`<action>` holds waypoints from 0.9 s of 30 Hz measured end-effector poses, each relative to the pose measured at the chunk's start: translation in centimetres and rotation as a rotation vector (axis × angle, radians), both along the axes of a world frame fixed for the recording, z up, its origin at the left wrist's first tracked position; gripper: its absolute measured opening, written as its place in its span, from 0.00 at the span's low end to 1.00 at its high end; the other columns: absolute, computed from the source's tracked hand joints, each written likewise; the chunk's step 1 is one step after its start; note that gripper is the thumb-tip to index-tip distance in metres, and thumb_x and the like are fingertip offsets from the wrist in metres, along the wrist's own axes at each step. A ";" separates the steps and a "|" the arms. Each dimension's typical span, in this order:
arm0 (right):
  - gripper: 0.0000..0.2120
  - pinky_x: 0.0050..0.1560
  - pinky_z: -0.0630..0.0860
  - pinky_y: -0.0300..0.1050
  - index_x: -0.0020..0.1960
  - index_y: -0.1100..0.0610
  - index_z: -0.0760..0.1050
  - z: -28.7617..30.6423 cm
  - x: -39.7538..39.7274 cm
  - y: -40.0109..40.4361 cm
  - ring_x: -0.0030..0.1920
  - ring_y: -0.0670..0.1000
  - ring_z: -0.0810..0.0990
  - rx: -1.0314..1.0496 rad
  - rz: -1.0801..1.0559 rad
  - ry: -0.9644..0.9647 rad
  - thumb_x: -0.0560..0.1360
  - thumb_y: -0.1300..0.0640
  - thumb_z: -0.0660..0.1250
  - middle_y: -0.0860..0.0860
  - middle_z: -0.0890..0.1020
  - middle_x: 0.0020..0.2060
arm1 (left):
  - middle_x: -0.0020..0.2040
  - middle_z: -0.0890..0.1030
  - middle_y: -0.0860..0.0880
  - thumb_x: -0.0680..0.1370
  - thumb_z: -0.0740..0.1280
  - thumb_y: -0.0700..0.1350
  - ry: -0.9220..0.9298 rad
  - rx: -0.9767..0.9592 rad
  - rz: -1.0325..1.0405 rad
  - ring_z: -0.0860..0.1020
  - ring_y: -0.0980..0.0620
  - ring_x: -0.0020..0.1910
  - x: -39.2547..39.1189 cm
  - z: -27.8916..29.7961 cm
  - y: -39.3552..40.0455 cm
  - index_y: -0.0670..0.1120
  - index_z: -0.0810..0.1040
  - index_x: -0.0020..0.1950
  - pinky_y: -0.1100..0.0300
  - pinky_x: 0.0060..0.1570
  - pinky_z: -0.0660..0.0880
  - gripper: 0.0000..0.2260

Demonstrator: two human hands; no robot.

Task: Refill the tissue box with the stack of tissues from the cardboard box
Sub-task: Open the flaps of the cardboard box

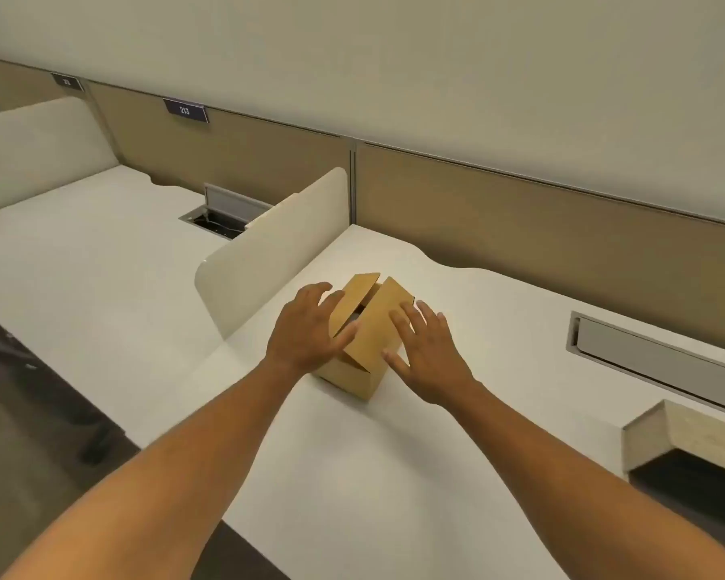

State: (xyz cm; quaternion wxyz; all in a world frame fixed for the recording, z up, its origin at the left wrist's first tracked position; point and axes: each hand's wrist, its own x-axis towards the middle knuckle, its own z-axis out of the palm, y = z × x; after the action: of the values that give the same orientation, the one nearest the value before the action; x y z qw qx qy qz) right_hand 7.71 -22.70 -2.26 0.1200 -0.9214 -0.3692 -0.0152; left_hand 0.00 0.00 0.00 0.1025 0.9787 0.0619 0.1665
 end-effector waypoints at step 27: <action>0.06 0.62 0.80 0.55 0.54 0.60 0.85 -4.4 3.5 -2.6 0.56 0.57 0.85 0.334 -0.202 -0.089 0.81 0.58 0.72 0.54 0.87 0.53 | 0.52 0.88 0.48 0.83 0.71 0.46 0.091 -0.816 0.208 0.85 0.48 0.54 5.9 -2.6 12.3 0.47 0.88 0.62 0.60 0.48 0.78 0.10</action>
State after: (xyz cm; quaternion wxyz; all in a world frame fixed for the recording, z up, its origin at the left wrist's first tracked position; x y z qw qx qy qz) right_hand 11.22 -25.30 -6.64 0.2525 -0.9195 -0.2724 -0.1289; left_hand 5.89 12.26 -2.59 0.4612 0.8529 0.2257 0.0944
